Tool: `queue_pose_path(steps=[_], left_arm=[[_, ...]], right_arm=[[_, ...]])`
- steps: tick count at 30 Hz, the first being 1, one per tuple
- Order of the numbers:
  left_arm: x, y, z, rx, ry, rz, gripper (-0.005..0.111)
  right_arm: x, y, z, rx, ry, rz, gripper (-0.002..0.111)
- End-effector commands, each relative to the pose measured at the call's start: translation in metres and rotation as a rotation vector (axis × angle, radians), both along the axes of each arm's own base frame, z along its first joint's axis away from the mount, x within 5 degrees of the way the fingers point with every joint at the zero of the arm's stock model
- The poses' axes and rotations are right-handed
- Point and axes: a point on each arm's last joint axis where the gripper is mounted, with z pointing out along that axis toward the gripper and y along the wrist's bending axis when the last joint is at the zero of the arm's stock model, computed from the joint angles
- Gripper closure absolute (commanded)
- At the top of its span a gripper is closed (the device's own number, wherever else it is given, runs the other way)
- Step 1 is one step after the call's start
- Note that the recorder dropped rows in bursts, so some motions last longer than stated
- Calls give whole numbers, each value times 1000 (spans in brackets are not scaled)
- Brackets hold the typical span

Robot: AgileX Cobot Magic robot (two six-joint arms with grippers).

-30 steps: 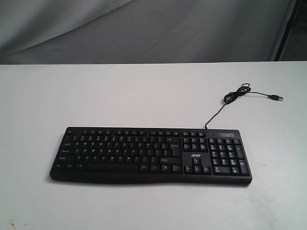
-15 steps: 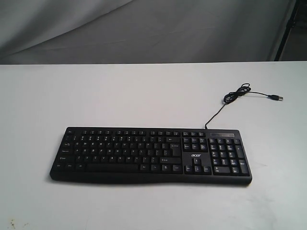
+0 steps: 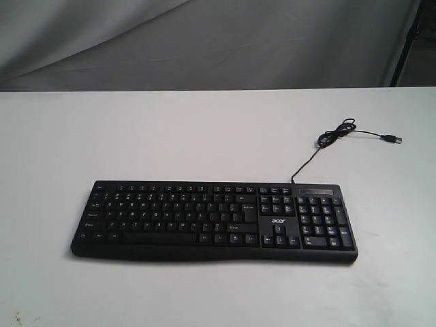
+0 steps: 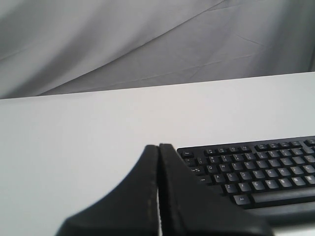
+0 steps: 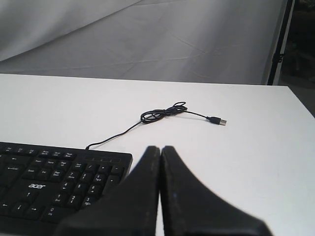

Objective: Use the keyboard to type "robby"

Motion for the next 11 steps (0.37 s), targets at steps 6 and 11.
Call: queue_pose_path(steps=[6, 11], left_arm=[[0, 0, -1, 1, -7, -6, 107], [0, 0, -1, 1, -7, -6, 107]], right_arm=[[0, -1, 1, 8, -16, -10, 108], [0, -1, 1, 8, -16, -10, 108]])
